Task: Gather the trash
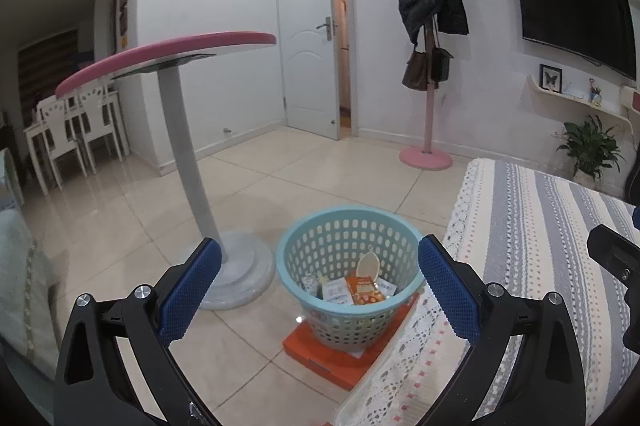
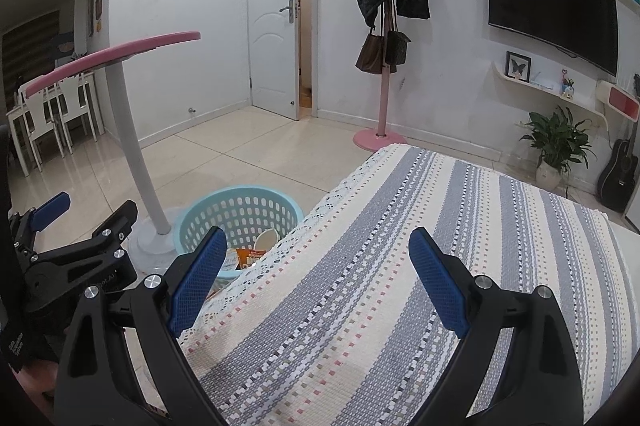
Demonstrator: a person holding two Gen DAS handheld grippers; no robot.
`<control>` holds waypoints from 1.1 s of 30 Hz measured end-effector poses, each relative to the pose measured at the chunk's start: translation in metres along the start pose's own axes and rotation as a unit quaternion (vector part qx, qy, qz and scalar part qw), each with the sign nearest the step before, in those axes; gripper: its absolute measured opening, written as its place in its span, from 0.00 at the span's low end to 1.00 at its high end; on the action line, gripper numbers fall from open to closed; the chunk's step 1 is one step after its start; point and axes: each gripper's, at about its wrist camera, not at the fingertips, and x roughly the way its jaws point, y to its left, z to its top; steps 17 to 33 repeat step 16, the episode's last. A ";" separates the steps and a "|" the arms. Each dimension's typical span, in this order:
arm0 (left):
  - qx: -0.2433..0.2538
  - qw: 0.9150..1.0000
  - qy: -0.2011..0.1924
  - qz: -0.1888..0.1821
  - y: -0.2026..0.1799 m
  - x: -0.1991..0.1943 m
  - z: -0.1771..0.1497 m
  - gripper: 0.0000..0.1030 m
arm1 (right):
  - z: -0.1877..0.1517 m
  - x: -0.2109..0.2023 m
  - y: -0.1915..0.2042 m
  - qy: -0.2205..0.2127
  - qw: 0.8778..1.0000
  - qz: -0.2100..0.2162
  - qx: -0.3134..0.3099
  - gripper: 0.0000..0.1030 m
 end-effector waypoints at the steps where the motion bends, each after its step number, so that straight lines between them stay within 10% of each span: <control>1: -0.001 1.000 0.001 0.003 0.000 0.000 0.000 0.93 | 0.000 0.000 0.000 0.001 1.000 0.001 0.001 0.86; 33: -0.018 1.000 0.012 0.004 0.008 0.005 0.000 0.93 | 0.000 0.001 -0.001 0.003 1.000 0.002 0.001 0.86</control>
